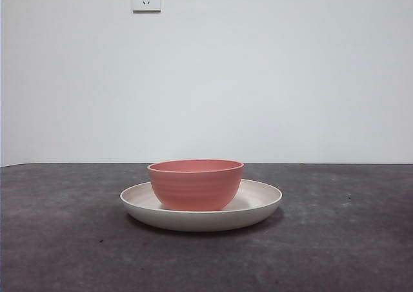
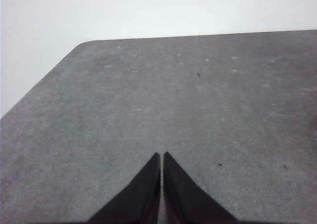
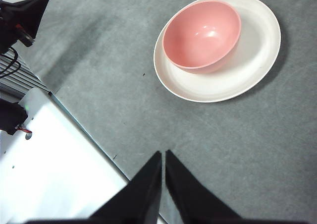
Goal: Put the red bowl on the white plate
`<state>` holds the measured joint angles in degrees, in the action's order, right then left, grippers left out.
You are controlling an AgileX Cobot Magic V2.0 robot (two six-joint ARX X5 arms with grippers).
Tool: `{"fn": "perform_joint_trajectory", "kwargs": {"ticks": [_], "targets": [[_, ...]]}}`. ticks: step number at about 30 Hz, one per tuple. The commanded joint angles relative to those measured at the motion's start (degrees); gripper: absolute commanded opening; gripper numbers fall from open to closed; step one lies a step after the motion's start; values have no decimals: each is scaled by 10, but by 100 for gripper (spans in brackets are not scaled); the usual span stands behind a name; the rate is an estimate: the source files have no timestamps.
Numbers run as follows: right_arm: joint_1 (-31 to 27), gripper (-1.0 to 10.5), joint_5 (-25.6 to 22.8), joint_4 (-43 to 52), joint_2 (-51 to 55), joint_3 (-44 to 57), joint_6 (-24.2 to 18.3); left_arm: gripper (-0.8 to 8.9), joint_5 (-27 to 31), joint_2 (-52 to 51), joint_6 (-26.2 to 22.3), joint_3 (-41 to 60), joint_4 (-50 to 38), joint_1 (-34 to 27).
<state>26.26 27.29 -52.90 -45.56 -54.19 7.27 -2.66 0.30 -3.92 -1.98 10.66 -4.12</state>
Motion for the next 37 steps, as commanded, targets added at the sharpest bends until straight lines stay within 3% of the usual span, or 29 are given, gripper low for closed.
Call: {"fn": "perform_joint_trajectory", "kwargs": {"ticks": [1,23,26,29,37], "targets": [[4,6,1,6,-4,-11,-9,9,1,-1,5,9,9,-1],[4,6,1,5,-4,-11,-9,9,1,-1,5,9,9,-2],[-2,6,-16,19,-2,-11,-45,9,1,-1,5,9,9,-2],[-26,6,-33,67,14,-7,-75,9,1,-1,5,9,9,-2],[-169,6,-33,276,121,102,-81,9,1,-1,5,9,9,-2]]}}
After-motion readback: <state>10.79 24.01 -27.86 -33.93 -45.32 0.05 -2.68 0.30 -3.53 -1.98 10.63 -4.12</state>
